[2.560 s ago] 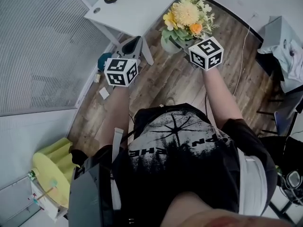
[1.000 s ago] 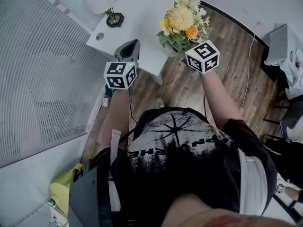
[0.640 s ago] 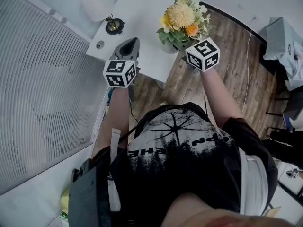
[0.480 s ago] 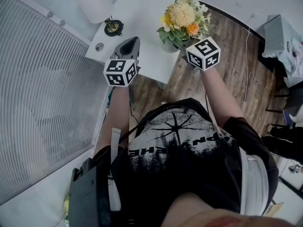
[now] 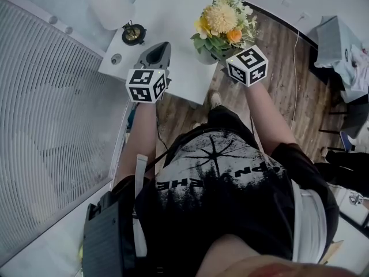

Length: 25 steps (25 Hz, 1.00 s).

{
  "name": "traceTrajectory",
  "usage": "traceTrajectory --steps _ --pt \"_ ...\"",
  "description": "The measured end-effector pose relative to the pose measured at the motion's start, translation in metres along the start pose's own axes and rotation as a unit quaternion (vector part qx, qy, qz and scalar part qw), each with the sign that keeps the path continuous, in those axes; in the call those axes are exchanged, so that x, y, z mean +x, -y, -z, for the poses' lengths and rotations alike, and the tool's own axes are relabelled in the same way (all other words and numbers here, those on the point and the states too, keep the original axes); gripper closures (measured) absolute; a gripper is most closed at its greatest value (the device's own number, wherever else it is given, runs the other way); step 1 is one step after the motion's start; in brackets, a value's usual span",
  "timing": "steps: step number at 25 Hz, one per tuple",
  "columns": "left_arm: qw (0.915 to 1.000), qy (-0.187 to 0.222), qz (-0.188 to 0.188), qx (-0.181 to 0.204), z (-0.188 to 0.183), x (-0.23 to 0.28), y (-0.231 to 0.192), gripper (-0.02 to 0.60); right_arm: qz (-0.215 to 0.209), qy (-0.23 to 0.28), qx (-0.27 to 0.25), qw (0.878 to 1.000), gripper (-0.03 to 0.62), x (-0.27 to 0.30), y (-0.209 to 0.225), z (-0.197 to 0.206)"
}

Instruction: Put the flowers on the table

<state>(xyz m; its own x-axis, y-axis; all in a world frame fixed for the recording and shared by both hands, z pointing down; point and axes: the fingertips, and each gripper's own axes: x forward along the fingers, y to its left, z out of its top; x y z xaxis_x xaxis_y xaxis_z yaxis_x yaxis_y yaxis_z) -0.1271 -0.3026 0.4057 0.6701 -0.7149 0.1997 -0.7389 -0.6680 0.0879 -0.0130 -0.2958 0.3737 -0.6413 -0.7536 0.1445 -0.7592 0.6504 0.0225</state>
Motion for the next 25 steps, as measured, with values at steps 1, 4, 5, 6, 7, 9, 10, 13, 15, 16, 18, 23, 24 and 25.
traceTrajectory --steps 1,4,5,6,7,9,10,13,15,16,18,23,24,25 --pt "1.0 -0.001 0.0 -0.001 0.001 0.003 -0.003 0.57 -0.001 -0.002 0.0 1.0 0.343 0.004 0.002 0.001" --pt "1.0 -0.005 -0.004 -0.005 0.005 0.01 -0.009 0.57 -0.007 -0.005 0.002 1.0 0.343 0.014 0.009 0.005" --pt "1.0 -0.006 -0.005 -0.005 0.006 0.013 -0.012 0.569 -0.009 -0.005 0.003 1.0 0.343 0.018 0.012 0.006" --pt "0.9999 -0.008 -0.007 -0.006 0.006 0.016 -0.015 0.569 -0.01 -0.006 0.003 1.0 0.343 0.022 0.015 0.006" --pt "0.9999 -0.009 -0.008 -0.007 0.006 0.02 -0.019 0.569 -0.012 -0.006 0.003 1.0 0.343 0.026 0.019 0.007" --pt "0.9998 -0.011 -0.012 -0.009 0.007 0.029 -0.028 0.569 -0.018 -0.004 0.004 1.0 0.342 0.036 0.026 0.008" --pt "0.9998 -0.012 -0.015 -0.01 0.009 0.034 -0.032 0.569 -0.023 -0.003 0.004 1.0 0.342 0.041 0.029 0.009" --pt "0.9994 -0.016 -0.025 -0.017 0.014 0.046 -0.043 0.571 -0.038 -0.007 0.003 0.999 0.343 0.057 0.039 0.016" --pt "0.9992 -0.017 -0.03 -0.021 0.018 0.058 -0.052 0.569 -0.048 -0.009 0.004 0.999 0.343 0.07 0.047 0.021" --pt "0.9991 -0.018 -0.031 -0.023 0.019 0.065 -0.058 0.569 -0.052 -0.009 0.004 0.999 0.342 0.079 0.053 0.024" --pt "0.9989 -0.022 -0.032 -0.027 0.022 0.08 -0.071 0.571 -0.06 -0.009 0.008 0.998 0.344 0.098 0.064 0.029" --pt "0.9977 -0.036 -0.038 -0.043 0.026 0.097 -0.078 0.57 -0.079 -0.012 0.013 0.997 0.343 0.122 0.079 0.04" --pt "0.9974 -0.038 -0.039 -0.048 0.029 0.1 -0.078 0.57 -0.082 -0.014 0.01 0.996 0.343 0.126 0.081 0.045" --pt "0.9969 -0.042 -0.04 -0.053 0.035 0.104 -0.08 0.569 -0.084 -0.016 0.008 0.996 0.342 0.13 0.084 0.05"
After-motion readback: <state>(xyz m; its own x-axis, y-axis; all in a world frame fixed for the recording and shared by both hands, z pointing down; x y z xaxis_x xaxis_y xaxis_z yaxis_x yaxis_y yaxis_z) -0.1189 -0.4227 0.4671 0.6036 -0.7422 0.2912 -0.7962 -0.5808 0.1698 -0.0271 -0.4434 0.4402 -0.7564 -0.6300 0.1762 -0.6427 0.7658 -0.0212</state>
